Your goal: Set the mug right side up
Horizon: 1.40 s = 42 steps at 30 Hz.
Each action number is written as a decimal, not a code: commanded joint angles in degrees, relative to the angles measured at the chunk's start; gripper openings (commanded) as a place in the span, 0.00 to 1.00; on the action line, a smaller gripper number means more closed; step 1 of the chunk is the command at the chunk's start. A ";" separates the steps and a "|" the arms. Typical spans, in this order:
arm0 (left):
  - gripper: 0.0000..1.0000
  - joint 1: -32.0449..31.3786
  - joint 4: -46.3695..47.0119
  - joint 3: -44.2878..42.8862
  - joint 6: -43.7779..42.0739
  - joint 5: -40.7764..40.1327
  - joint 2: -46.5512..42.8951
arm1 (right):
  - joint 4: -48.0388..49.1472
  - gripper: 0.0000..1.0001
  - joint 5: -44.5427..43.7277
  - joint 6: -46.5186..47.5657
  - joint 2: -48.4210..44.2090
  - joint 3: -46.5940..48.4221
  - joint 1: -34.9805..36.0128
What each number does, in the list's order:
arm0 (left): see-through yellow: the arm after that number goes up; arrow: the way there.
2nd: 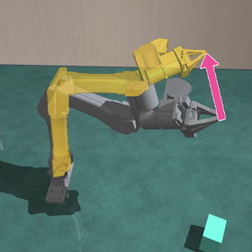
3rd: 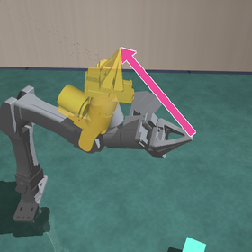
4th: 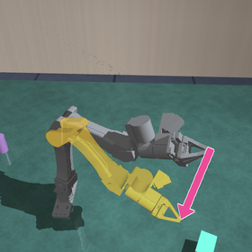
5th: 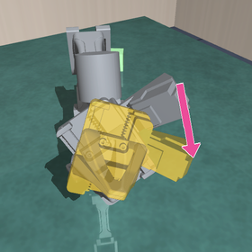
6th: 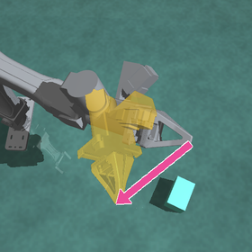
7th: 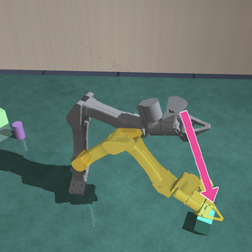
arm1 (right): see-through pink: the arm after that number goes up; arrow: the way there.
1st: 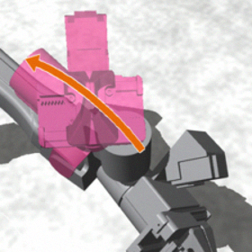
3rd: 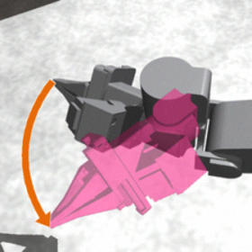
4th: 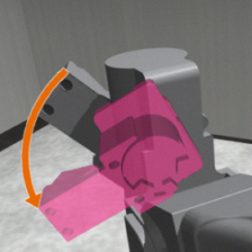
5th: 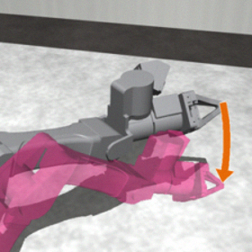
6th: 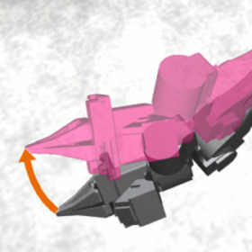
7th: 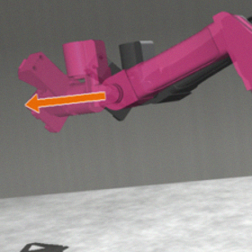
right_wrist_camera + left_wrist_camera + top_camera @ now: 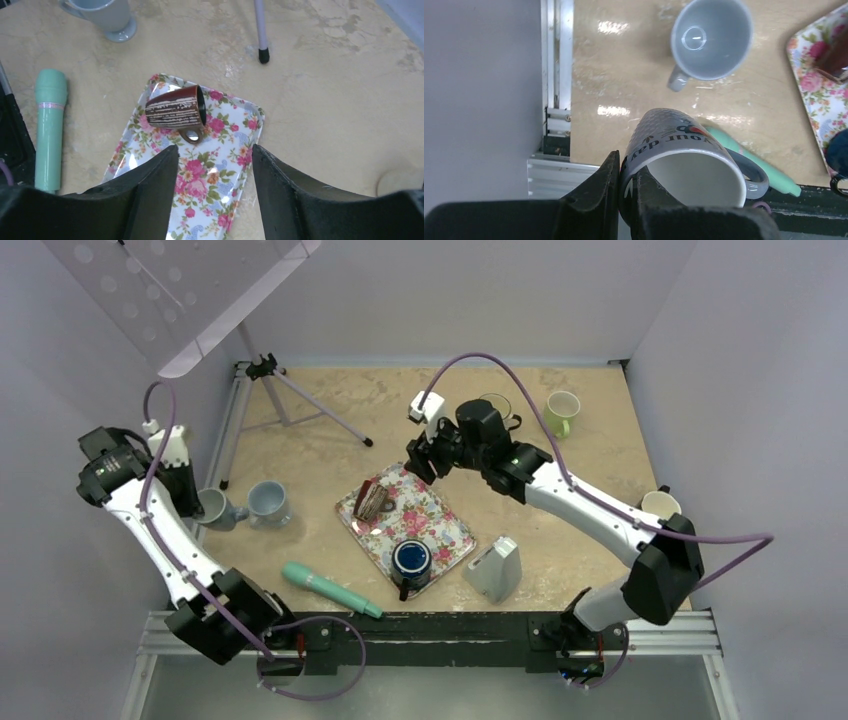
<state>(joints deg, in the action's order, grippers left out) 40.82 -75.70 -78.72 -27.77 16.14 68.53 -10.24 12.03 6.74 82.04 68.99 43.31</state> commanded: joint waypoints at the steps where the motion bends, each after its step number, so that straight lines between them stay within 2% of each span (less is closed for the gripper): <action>1: 0.00 7.95 3.72 3.29 -5.34 1.25 3.16 | 2.47 0.64 7.92 -2.89 4.13 6.14 -0.52; 2: 0.00 9.28 5.29 4.50 -5.69 0.80 3.71 | 2.58 0.70 8.79 -3.61 5.49 7.04 -0.51; 4: 0.00 12.11 8.92 7.04 -6.16 0.23 5.71 | 2.56 0.97 10.75 -4.65 8.43 9.15 -0.59; 7: 0.00 14.88 13.19 9.30 -7.08 0.18 9.32 | 3.08 0.99 12.70 -5.77 13.32 12.03 -0.81; 16: 0.00 15.07 25.76 16.47 -9.79 -1.65 15.05 | 4.47 0.99 24.26 -10.28 26.47 18.59 -4.08; 20: 0.00 15.01 27.10 17.79 -10.94 -1.56 18.40 | 0.67 0.91 27.88 -9.47 33.46 22.39 -4.04; 24: 0.00 15.08 28.78 19.88 -13.12 -0.56 19.22 | -0.63 0.86 30.56 -8.08 36.61 22.06 -4.10; 34: 0.45 15.08 26.43 18.22 -15.18 1.75 18.66 | 1.59 0.78 37.92 -8.93 43.48 24.02 -4.03; 38: 0.51 14.97 23.22 15.89 -15.29 3.47 16.07 | 0.86 0.72 42.50 -8.72 45.97 25.08 -4.08; 42: 0.53 14.45 19.12 12.62 -14.79 4.64 14.39 | 0.93 0.54 45.67 -8.30 46.72 25.10 -4.11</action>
<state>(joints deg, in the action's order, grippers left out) 55.70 -52.88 -61.28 -41.65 17.17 86.59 -10.04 52.16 -2.20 128.86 91.88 39.05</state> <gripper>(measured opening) 0.525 0.627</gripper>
